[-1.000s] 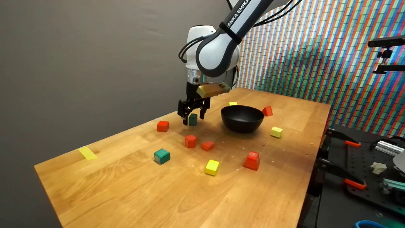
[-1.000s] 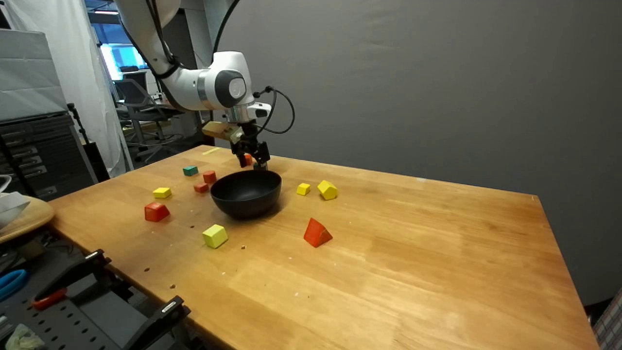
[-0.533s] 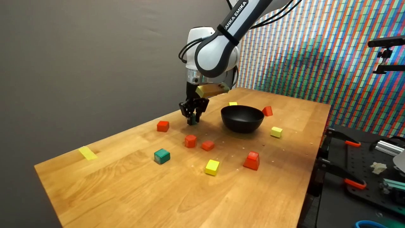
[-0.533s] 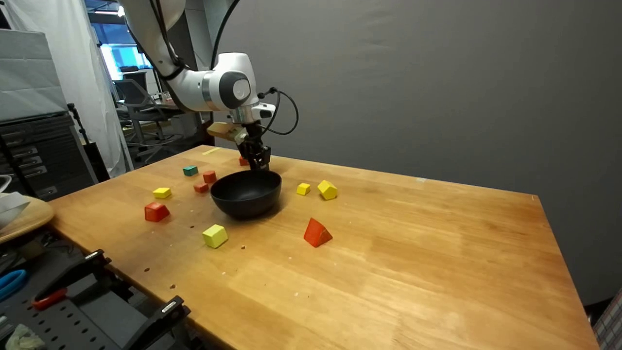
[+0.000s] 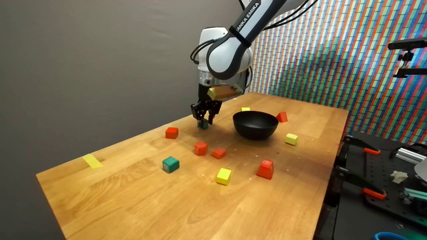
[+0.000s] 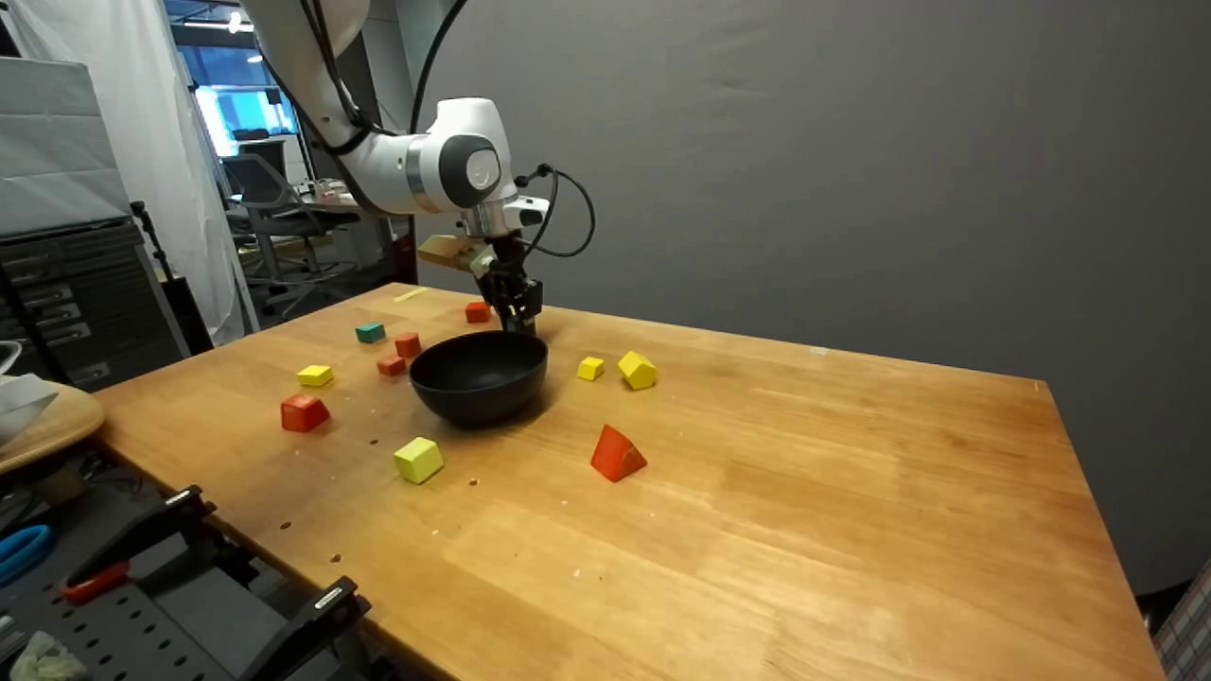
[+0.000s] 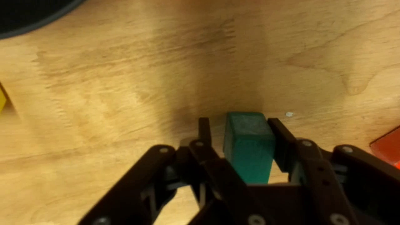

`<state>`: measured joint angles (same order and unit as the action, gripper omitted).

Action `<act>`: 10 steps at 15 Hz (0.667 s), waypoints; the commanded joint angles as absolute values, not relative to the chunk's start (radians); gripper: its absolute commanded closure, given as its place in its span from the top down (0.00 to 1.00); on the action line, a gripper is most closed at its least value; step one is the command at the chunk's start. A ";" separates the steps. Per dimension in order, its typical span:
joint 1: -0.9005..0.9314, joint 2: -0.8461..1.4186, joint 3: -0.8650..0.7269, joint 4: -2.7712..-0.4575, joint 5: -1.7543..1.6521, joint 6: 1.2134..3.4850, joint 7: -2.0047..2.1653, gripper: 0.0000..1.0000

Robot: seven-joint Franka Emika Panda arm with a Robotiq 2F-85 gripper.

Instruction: Pick up all the cubes and put them in the black bowl

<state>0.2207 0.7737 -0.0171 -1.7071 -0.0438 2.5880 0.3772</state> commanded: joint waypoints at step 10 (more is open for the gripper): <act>0.151 0.512 0.046 -1.788 0.027 2.198 0.232 0.19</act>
